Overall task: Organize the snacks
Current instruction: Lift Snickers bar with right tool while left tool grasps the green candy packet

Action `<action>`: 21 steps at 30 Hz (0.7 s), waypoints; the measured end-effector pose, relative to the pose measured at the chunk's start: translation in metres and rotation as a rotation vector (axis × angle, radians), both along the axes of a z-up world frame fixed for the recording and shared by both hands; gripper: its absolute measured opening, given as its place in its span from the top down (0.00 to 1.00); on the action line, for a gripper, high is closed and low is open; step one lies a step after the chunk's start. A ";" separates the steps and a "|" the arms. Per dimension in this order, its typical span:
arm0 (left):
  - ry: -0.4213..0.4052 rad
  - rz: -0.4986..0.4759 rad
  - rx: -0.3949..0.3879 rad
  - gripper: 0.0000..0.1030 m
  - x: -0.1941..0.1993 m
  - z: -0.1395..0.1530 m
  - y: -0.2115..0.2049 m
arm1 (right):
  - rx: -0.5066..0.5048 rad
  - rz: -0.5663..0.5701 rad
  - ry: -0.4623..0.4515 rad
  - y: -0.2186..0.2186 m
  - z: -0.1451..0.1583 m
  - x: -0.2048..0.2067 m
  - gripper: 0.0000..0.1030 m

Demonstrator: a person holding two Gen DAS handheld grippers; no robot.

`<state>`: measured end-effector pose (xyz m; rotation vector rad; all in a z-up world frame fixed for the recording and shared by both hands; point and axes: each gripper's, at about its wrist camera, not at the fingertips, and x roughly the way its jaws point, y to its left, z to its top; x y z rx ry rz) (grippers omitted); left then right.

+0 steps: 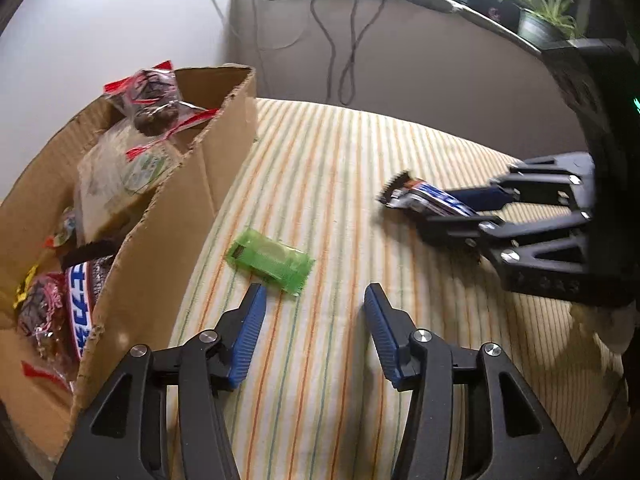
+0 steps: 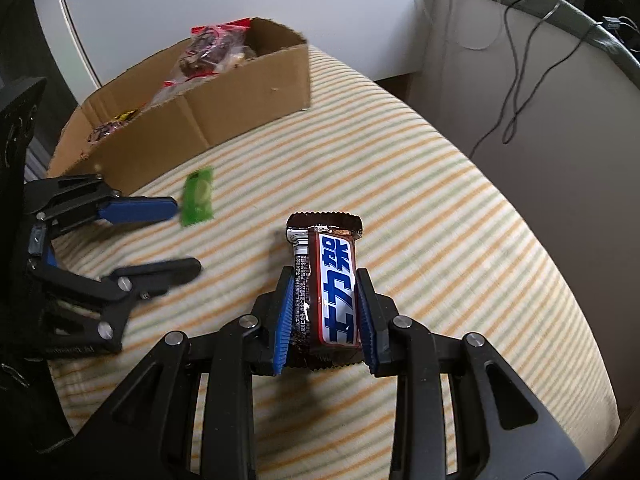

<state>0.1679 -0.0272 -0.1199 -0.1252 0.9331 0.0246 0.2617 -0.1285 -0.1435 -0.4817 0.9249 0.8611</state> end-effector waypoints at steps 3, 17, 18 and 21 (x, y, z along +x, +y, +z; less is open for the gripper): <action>0.008 0.028 0.012 0.50 0.010 0.000 -0.002 | 0.021 0.010 0.002 -0.007 0.000 -0.004 0.71; -0.013 -0.049 0.076 0.71 0.049 -0.008 -0.014 | 0.057 -0.062 0.001 -0.047 0.013 0.001 0.71; -0.017 -0.067 0.086 0.74 0.050 -0.009 -0.016 | 0.053 -0.064 -0.002 -0.047 0.013 0.001 0.71; -0.024 -0.093 0.114 0.79 0.052 -0.004 -0.025 | 0.037 -0.070 -0.017 -0.044 0.013 -0.001 0.71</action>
